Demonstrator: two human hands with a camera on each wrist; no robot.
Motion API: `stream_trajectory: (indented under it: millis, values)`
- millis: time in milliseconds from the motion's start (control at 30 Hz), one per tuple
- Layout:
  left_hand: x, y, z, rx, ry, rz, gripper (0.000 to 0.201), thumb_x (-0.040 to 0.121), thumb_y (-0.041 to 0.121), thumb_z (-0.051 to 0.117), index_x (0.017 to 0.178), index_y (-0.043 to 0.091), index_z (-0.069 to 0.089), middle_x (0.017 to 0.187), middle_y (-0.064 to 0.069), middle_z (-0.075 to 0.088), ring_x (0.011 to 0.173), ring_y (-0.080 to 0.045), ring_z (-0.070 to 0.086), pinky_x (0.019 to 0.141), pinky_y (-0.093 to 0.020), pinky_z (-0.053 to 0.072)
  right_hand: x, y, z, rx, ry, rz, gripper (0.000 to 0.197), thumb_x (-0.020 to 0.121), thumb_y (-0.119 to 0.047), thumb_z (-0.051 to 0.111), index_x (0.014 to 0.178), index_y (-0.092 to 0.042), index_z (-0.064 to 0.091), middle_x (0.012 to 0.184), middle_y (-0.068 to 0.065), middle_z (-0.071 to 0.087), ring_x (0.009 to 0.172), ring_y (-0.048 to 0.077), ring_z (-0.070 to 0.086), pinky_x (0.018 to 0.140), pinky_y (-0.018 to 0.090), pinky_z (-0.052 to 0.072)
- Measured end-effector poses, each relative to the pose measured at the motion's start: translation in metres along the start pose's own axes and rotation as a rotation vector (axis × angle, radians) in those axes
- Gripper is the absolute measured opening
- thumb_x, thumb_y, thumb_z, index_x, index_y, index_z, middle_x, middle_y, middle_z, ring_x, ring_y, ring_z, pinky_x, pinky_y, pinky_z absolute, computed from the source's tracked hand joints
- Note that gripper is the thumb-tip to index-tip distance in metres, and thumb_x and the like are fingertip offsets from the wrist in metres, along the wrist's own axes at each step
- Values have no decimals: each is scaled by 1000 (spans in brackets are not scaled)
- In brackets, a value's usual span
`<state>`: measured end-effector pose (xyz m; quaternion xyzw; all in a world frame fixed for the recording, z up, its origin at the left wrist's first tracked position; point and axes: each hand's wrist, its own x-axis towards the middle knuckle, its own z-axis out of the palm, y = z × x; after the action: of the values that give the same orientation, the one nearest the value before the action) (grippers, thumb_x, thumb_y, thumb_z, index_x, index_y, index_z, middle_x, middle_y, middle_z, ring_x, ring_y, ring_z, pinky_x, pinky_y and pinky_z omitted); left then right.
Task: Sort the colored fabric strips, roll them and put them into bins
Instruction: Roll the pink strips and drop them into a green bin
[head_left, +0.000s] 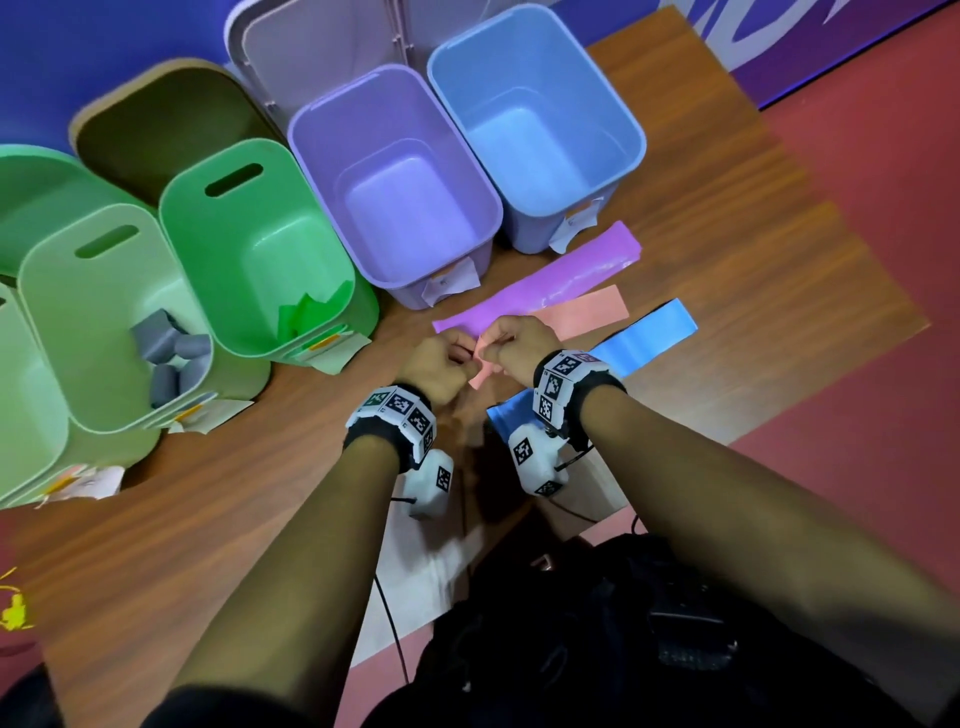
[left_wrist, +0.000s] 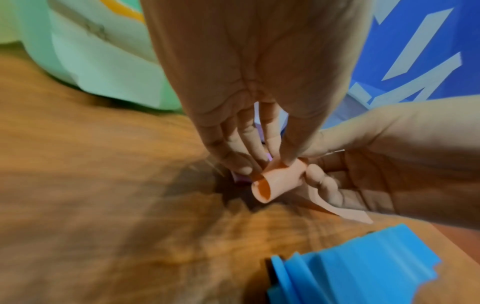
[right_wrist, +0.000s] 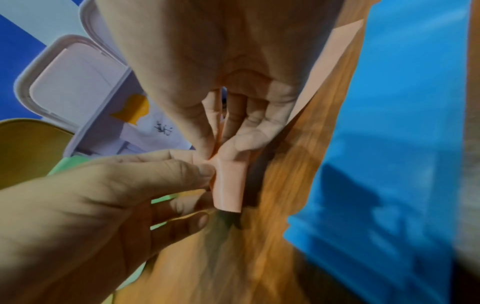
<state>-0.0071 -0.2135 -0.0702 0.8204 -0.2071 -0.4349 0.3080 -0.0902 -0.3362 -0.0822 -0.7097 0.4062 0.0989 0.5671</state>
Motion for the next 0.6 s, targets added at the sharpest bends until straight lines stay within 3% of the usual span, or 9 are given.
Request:
stream_trajectory:
  millis: [100, 133, 167, 233, 333, 433, 600]
  values:
    - [-12, -1, -20, 34, 42, 2, 18, 84, 11, 67, 94, 25, 61, 80, 8, 62, 78, -13, 58, 67, -13, 45, -3, -18, 13, 19, -16, -40, 17, 76, -14, 78, 67, -25, 69, 66, -7, 70, 68, 12, 66, 86, 37, 58]
    - [-17, -4, -27, 50, 57, -4, 17, 80, 20, 67, 90, 32, 62, 82, 9, 65, 81, -14, 61, 73, -16, 49, -4, -24, 20, 20, -32, -49, 14, 76, -16, 78, 68, -24, 70, 68, -5, 72, 71, 13, 69, 88, 39, 58]
    - [-22, -6, -35, 55, 59, -9, 16, 74, 28, 65, 87, 37, 62, 83, 9, 67, 84, -17, 64, 81, -25, 53, -7, -31, 26, 24, -49, -58, 11, 74, -18, 77, 69, -24, 70, 69, -3, 73, 75, 15, 71, 89, 41, 58]
    - [-37, -15, -51, -5, 39, -19, 22, 65, 34, 62, 86, 34, 60, 84, 6, 69, 88, -23, 66, 87, -39, 54, -11, -43, 43, 34, -56, -85, 9, 69, -22, 78, 66, -27, 71, 72, -3, 75, 78, 18, 72, 88, 43, 58]
    - [-64, -26, -71, -77, 73, 7, 40, 61, 42, 76, 94, 29, 58, 90, 0, 70, 89, -25, 66, 85, -35, 53, -27, -68, 68, 64, -47, -116, 14, 73, -17, 80, 65, -24, 71, 70, -2, 72, 66, 19, 67, 76, 39, 60]
    - [-89, -46, -94, -111, 128, 31, 43, 79, 16, 79, 115, 19, 56, 93, 3, 67, 84, -16, 64, 78, -22, 50, -49, -92, 94, 106, -85, -152, 11, 86, -13, 74, 77, -14, 68, 65, 0, 64, 54, 11, 58, 54, 23, 50]
    - [-125, -76, -131, -167, 271, 64, 40, 86, 3, 69, 121, 18, 60, 92, 1, 66, 77, -11, 61, 69, -15, 48, -79, -123, 128, 93, -113, -244, 8, 87, -13, 67, 81, -16, 73, 50, -9, 59, 48, 7, 52, 52, 21, 41]
